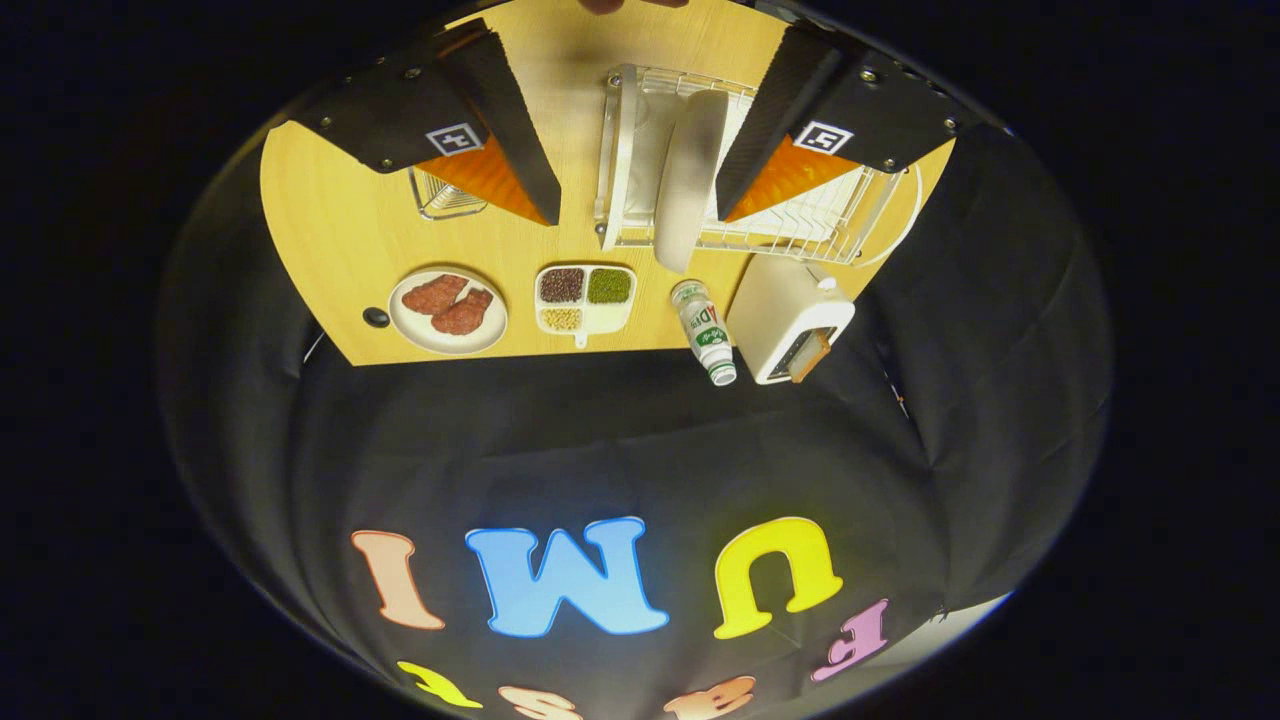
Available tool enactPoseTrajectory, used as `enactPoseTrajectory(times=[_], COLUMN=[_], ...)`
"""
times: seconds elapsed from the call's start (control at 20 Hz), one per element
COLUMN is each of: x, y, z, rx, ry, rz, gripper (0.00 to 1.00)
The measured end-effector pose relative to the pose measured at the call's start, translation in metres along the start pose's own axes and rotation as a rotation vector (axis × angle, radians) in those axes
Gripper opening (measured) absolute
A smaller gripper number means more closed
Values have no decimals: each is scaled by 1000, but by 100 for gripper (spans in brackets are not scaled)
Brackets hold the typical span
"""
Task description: Take the plate from the dish rack, then take the spoon from the basket and place it into the plate.
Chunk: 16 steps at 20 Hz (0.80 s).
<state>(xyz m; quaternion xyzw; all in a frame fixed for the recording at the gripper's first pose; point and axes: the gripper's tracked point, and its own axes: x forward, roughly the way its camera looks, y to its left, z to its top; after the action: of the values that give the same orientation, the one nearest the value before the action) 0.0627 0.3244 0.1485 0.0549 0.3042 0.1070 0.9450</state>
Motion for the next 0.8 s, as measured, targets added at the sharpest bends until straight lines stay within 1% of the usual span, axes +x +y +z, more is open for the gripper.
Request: enactPoseTrajectory(times=[0.15,0.3,0.6,0.65,0.8], x=[17,33,60,65,76], y=[8,14,18,17,22], z=[-8,-17,-42,-46,-54], rx=[14,21,10,0,-13], ry=[77,145,274,298,320], rz=[2,-15,-85,-112,-142], gripper=[97,97,97,97,97])
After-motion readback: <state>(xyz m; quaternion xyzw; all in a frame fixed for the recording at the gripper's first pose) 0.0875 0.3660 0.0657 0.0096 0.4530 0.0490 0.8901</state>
